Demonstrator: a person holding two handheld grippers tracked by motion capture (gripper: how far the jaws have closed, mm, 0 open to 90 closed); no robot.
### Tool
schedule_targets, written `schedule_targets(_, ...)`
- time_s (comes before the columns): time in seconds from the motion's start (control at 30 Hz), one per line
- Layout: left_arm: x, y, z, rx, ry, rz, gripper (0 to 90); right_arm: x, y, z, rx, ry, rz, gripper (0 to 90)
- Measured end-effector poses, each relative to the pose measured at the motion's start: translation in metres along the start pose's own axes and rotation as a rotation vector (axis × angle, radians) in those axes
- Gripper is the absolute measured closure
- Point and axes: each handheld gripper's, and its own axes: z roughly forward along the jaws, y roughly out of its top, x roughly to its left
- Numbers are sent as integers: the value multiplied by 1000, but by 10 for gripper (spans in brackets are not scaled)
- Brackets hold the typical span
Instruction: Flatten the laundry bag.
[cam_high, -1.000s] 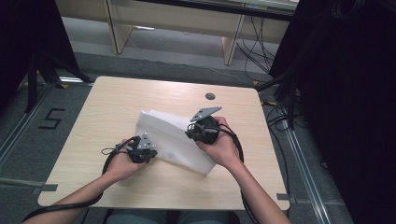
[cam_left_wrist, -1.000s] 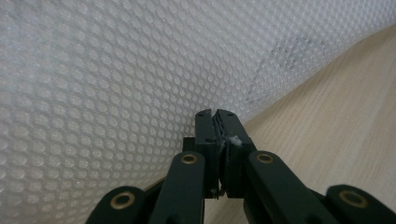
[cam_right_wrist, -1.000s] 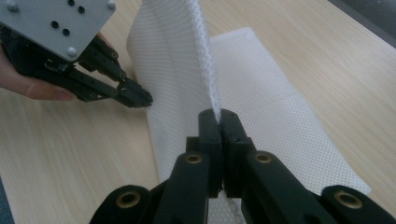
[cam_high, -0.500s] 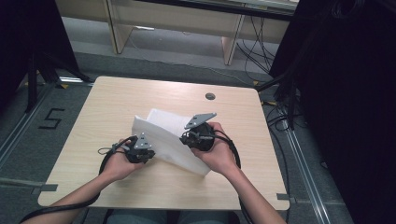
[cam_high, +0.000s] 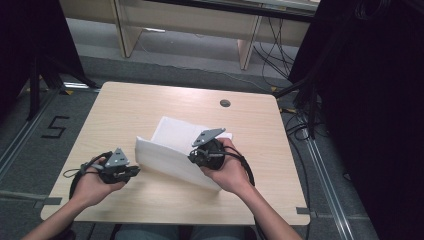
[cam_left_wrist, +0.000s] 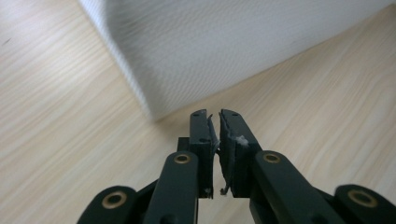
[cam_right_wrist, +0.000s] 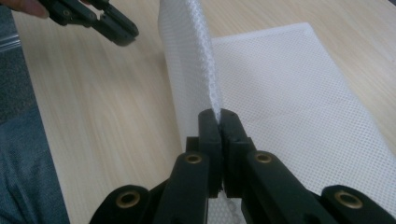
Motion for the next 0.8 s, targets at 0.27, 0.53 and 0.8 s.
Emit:
schedule_targets(0.27, 15, -10, -7, -3, 73, -67, 824, 9, -5, 2, 24, 15, 15, 900)
schedule_targets(0.53, 27, -13, -5, 25, 109, -61, 815, 15, -14, 3, 50, 41, -5, 900)
schedule_targets(0.8, 26, -13, -3, 17, 107, -83, 802, 18, -19, 5, 71, 68, -22, 900)
